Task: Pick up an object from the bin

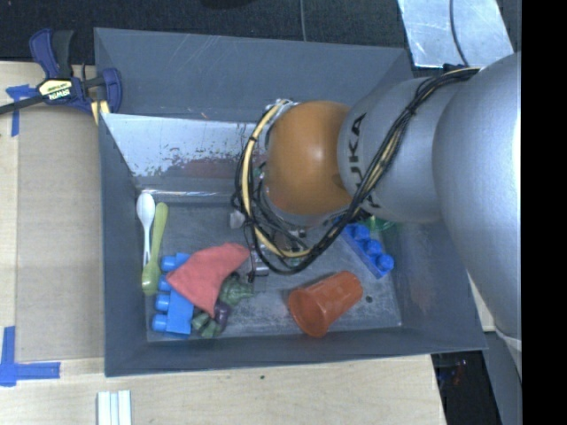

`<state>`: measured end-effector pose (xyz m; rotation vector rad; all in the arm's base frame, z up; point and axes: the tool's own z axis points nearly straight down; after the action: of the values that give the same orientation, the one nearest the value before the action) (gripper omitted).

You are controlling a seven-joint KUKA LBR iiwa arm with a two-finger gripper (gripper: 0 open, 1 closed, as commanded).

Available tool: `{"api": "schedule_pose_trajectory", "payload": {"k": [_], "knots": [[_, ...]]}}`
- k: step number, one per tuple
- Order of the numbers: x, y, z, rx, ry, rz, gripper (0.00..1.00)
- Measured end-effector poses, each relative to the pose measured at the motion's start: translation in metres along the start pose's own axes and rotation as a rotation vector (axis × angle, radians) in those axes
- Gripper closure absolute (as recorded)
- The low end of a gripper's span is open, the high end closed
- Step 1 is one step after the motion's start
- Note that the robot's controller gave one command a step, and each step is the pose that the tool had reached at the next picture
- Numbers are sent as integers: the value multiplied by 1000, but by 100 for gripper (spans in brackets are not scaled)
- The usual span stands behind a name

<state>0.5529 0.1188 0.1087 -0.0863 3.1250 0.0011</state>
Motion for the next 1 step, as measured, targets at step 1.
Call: {"api": "schedule_pose_trajectory", "payload": {"k": [1], "knots": [[22,16,25,2,-5,99,0]]}}
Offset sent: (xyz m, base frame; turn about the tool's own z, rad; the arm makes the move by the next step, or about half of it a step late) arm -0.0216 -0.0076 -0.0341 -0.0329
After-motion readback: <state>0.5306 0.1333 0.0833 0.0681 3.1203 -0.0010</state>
